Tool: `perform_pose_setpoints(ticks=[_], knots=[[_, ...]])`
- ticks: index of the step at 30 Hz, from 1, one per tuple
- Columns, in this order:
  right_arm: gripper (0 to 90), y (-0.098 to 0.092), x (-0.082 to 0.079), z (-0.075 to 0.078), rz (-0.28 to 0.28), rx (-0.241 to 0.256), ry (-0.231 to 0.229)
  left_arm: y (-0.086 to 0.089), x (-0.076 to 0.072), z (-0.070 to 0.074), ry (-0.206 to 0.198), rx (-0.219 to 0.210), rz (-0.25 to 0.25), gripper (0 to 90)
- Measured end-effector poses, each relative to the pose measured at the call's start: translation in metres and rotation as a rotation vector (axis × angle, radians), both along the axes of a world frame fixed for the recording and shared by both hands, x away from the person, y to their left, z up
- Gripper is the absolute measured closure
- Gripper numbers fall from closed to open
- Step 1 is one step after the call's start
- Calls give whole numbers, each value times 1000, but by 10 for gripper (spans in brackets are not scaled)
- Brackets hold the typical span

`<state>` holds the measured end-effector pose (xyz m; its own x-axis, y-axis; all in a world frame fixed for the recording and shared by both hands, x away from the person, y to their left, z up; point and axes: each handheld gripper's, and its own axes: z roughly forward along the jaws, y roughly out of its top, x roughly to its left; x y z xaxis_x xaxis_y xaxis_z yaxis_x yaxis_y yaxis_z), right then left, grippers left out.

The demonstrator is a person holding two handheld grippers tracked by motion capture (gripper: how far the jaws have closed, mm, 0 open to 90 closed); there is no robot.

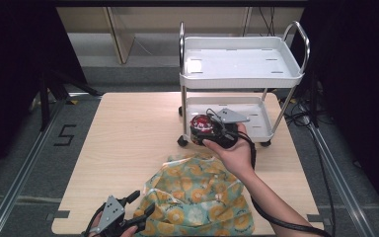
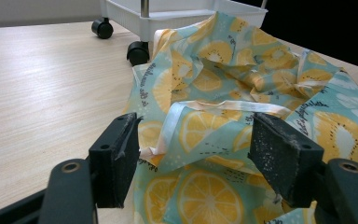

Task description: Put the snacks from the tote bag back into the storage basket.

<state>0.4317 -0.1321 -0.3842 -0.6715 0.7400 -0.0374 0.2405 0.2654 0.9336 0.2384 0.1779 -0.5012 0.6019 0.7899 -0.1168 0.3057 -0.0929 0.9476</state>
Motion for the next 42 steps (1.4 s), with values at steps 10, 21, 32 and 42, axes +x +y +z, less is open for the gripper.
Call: perform_pose_setpoints(ticks=[10, 21, 32, 42], knots=[[270, 0, 3, 0, -11, 13, 11, -1, 0, 0, -3, -11, 2, 326], [270, -1, 7, -3, -19, 11, 24, 0, 0, 0, 1, -4, 1, 326], [270, -2, 10, -4, -19, -2, 13, 0, 0, 0, 0, -5, 1, 326], [270, -1, 11, -5, -35, 10, 19, 0, 0, 0, 1, -3, 1, 326]])
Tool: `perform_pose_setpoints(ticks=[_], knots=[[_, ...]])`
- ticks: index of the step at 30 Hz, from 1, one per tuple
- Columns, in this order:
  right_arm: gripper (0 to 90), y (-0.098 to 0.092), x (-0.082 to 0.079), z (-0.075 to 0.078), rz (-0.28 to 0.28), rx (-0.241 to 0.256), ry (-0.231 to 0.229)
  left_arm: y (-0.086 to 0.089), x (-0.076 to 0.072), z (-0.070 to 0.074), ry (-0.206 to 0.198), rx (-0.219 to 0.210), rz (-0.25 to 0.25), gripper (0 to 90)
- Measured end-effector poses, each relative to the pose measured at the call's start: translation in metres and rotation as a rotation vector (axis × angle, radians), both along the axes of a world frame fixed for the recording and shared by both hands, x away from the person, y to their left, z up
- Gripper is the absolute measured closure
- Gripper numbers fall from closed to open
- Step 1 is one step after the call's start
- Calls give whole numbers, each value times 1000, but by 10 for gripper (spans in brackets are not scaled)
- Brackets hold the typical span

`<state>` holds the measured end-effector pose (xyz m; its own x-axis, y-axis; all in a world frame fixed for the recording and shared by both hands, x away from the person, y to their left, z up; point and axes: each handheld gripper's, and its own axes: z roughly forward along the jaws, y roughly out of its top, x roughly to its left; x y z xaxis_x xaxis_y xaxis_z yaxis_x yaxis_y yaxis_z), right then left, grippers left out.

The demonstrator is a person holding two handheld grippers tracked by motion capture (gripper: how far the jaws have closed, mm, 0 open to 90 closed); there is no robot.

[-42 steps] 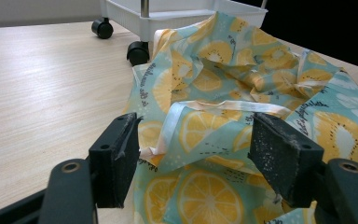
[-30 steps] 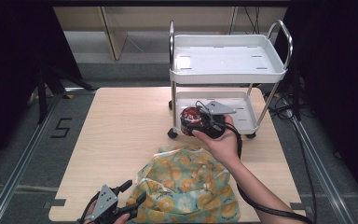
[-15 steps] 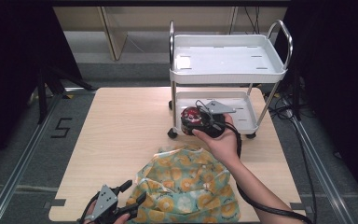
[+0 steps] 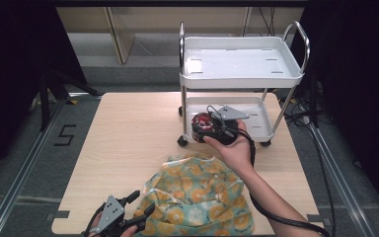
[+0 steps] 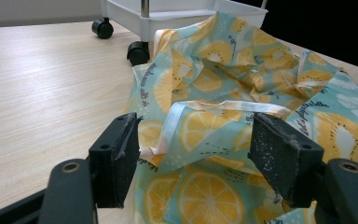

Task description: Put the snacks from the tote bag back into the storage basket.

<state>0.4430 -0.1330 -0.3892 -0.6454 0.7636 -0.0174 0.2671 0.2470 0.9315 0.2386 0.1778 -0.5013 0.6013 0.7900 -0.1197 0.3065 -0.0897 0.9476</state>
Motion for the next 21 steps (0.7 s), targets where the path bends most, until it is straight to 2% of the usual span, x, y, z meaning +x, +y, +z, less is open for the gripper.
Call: perform_pose_setpoints(ticks=[4, 6, 8, 9, 12, 14, 15, 16, 17, 18, 19, 20, 21], knots=[[270, 0, 1, 0, 7, -7, 11, 0, 0, 0, -1, -1, 0, 326], [270, -1, 2, 0, -3, -12, -13, 0, 0, 0, 0, -3, 1, 326], [270, -1, 4, 0, 5, -15, -11, 0, 0, 0, -1, -2, 0, 326], [270, 0, 3, 0, 0, 4, 17, 0, 0, 0, 0, -3, 0, 326], [270, -1, 6, 0, -6, -9, 5, 0, 0, 0, -1, -2, 0, 326], [270, 0, 9, -1, 13, -5, -2, 0, 0, 0, -1, 0, -2, 326], [270, 1, 8, -1, -11, 2, 16, 0, 0, 0, -1, -2, -1, 326], [270, 1, 9, -1, -16, -2, 5, 1, 0, 0, -1, 3, -3, 326], [270, 0, 10, -1, -8, -16, -9, 1, 0, 0, -1, 3, -3, 326], [270, 1, 10, -1, -4, -6, 19, 1, 0, 0, -1, 3, -3, 326], [270, 1, 11, -1, 0, -5, 4, 1, 0, 0, -1, 4, -3, 326], [270, 2, 11, -1, -10, 2, 19, 1, 0, 0, -1, 4, -3, 326], [270, 1, 12, 0, -14, -5, 12, 1, 0, 0, -2, 4, -3, 326]])
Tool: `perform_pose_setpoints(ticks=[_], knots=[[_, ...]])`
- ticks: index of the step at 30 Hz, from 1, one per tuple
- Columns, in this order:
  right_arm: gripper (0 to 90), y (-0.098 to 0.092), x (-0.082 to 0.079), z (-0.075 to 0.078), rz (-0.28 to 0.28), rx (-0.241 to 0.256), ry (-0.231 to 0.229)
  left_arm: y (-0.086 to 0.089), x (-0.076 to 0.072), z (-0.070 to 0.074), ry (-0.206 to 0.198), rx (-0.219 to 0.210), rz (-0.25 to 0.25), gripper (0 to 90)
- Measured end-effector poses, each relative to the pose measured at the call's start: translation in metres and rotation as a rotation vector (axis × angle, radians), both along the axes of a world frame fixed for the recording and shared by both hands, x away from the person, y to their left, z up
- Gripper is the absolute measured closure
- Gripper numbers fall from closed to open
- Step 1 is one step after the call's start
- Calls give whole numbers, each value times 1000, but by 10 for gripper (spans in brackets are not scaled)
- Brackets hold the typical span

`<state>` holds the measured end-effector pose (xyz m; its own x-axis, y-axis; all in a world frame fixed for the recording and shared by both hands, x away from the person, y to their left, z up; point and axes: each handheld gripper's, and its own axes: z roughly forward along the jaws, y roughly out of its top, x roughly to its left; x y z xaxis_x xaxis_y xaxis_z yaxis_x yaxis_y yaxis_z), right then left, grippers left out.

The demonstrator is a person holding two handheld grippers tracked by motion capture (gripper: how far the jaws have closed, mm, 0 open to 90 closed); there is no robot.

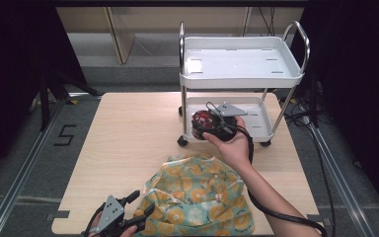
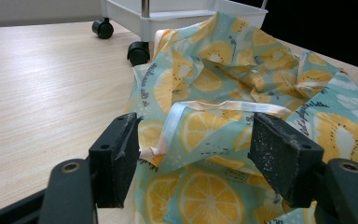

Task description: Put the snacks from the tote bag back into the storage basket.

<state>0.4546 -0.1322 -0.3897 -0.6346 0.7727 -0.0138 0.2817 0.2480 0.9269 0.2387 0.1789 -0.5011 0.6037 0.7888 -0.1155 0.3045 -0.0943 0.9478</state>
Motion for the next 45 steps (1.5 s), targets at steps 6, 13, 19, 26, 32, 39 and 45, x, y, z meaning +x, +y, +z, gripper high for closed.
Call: perform_pose_setpoints(ticks=[6, 13, 19, 26, 32, 39, 45], knots=[[270, -1, 4, -1, 14, -10, -8, 0, 0, 0, 0, 0, 0, 326], [270, -1, 6, -3, -23, 5, 21, 0, 0, 0, 3, 2, 0, 326], [270, -3, 10, -5, -32, -10, 26, 0, 0, 0, 5, 3, 2, 326], [270, -3, 12, -6, -42, -12, 31, 0, 0, 0, 5, 5, 2, 326], [270, -2, 15, -7, -42, -13, 28, 0, 0, 0, 6, 6, 0, 326], [270, -1, 18, -7, -31, -24, 19, 0, 0, 0, 6, 2, 1, 326], [270, 0, 19, -9, -50, -34, 30, 0, 0, 0, 5, 0, 2, 326]])
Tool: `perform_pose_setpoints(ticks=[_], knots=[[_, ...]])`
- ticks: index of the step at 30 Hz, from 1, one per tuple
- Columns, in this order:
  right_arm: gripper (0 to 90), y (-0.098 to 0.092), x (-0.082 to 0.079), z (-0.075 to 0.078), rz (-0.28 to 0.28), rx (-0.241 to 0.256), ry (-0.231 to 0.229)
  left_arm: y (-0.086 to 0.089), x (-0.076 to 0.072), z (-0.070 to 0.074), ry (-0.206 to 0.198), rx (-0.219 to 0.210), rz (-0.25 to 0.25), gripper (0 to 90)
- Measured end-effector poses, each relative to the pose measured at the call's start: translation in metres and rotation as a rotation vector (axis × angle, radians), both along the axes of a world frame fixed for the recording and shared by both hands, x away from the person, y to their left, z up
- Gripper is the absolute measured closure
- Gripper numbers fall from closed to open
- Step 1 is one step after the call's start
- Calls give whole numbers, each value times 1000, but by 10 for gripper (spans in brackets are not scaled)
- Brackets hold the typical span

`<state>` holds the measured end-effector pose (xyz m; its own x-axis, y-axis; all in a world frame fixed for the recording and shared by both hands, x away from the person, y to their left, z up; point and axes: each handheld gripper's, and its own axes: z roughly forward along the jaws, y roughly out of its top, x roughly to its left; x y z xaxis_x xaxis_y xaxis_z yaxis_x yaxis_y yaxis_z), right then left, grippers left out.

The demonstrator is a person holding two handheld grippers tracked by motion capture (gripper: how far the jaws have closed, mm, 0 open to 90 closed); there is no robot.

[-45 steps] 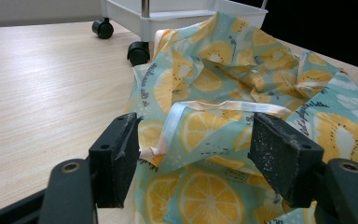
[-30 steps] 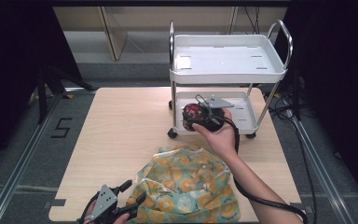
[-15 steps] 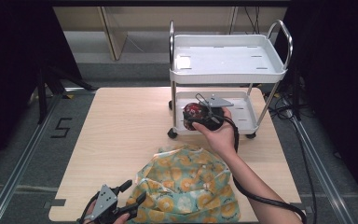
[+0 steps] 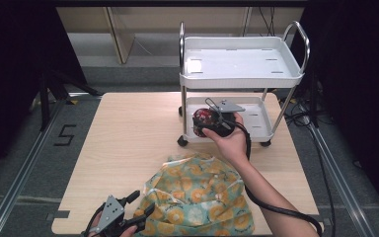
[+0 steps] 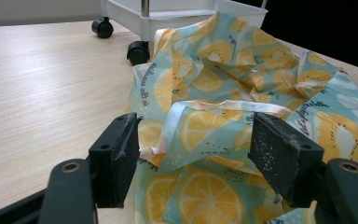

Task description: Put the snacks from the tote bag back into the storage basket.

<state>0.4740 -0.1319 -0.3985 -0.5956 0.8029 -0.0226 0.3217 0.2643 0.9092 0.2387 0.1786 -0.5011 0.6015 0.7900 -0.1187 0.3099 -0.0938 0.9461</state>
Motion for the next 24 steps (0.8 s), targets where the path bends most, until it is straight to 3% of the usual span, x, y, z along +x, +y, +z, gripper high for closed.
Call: perform_pose_setpoints(ticks=[19, 21, 24], knots=[[270, 1, 8, 0, -10, 3, -19, 1, 0, 1, -4, 4, 2, 326], [270, 2, 8, 0, -5, 3, 1, 1, 0, 1, -3, 3, 2, 326], [270, 2, 10, 0, -12, -3, -4, 1, 0, 0, -3, 3, 2, 326]])
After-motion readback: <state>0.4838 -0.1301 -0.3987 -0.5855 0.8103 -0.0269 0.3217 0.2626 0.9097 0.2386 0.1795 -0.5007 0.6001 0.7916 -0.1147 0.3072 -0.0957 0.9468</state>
